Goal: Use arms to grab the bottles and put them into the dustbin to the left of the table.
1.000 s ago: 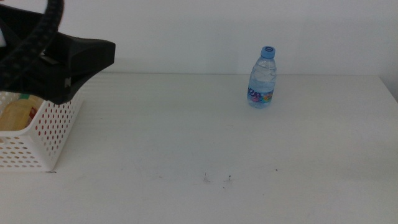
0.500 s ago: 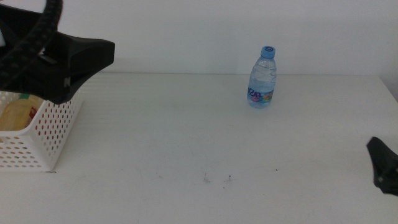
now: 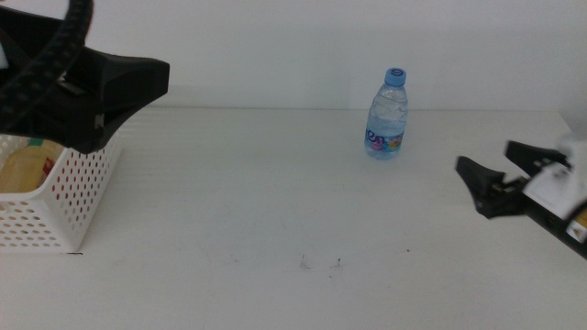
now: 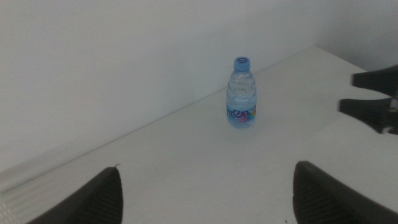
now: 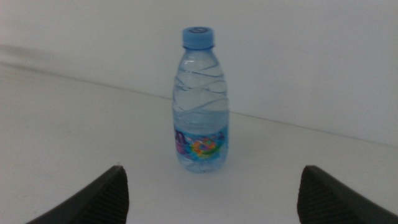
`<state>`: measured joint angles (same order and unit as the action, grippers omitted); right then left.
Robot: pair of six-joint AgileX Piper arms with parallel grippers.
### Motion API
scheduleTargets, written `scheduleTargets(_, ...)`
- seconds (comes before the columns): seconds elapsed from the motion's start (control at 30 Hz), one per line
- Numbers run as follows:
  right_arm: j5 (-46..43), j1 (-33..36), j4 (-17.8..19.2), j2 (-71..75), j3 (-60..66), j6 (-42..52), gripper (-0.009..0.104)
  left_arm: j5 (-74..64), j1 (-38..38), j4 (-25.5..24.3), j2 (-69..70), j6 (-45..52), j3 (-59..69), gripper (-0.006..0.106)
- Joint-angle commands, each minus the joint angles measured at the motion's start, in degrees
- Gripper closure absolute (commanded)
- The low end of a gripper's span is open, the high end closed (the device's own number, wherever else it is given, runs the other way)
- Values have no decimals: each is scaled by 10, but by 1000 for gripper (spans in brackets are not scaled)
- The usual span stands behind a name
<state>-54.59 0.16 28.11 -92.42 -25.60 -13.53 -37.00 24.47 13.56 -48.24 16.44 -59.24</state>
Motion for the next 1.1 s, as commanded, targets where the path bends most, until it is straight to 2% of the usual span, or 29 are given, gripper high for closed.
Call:
scheduleTargets(0.0,-6,-2,37,-35,-38,5,5,8,1,-1,1,0,-3,7)
scheduleTargets(0.17,-6,0,65,-106,-109,5,5,8,1,-1,1,0,-3,7)
scheduleTargets(0.4,3,34,65,-183,-198,4,5,8,1,0,1,0,-3,7)
scheduleTargets(0.6,117,73,60,-237,-306,4,5,8,1,0,1,0,-3,7)
scheduleTargets(0.8,116,86,34,-293,-384,-3,5,8,1,0,1,0,-3,7)
scheduleTargets(1.07,115,96,23,-360,-469,-19,5,8,1,0,1,0,-3,7)
